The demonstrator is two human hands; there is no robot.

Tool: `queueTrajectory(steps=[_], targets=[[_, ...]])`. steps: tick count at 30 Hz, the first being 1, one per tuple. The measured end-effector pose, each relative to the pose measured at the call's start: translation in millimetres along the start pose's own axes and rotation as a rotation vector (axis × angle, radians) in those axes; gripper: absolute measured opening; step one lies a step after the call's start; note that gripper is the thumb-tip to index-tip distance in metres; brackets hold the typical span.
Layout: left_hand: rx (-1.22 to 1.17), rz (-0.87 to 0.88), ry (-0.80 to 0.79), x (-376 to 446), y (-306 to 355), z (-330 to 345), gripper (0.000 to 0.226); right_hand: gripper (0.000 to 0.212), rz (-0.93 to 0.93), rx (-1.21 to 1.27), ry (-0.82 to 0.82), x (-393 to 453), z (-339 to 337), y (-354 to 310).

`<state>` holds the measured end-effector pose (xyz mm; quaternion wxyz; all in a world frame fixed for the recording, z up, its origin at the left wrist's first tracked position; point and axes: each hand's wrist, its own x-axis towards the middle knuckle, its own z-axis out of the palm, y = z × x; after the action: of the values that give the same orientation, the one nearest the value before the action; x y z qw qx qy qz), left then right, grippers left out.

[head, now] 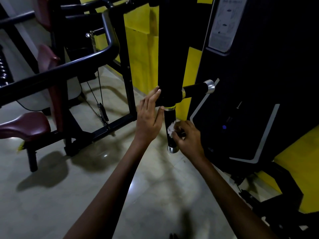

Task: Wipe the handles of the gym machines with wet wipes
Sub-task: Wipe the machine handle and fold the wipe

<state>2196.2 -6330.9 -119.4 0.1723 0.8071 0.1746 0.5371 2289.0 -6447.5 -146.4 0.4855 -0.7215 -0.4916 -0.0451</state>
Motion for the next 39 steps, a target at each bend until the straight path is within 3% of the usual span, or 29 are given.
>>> queueTrajectory(steps=[6, 10, 13, 15, 21, 29, 32, 35, 39], targets=[[-0.016, -0.019, -0.006, -1, -1, 1, 0.045, 0.013, -0.234, -0.082, 0.154, 25, -2, -29], [-0.015, -0.022, -0.014, -1, 0, 1, 0.043, 0.017, -0.327, -0.265, -0.010, 2, 15, -12], [-0.011, -0.022, -0.022, 0, 0, 0, 0.042, 0.021, -0.156, -0.264, -0.192, -28, 23, 13], [-0.007, -0.023, -0.024, -1, 1, -1, 0.043, 0.019, -0.145, -0.229, -0.243, -36, 19, 18], [-0.012, -0.030, -0.018, 0, 0, 1, 0.043, 0.017, -0.214, 0.015, 0.214, 27, -19, -12], [-0.006, -0.023, 0.004, -1, 2, 1, 0.043, 0.020, -0.133, 0.047, -0.055, -6, 7, 18], [0.001, -0.034, -0.006, -1, 3, 1, 0.043, 0.011, 0.033, 0.238, -0.083, -11, 1, 25], [0.010, -0.038, -0.012, -1, 4, -1, 0.044, 0.017, 0.356, 0.580, -0.023, 15, -7, 16], [0.012, -0.063, -0.016, 0, 9, -2, 0.044, 0.016, 0.618, 0.861, -0.227, 55, -10, -1]])
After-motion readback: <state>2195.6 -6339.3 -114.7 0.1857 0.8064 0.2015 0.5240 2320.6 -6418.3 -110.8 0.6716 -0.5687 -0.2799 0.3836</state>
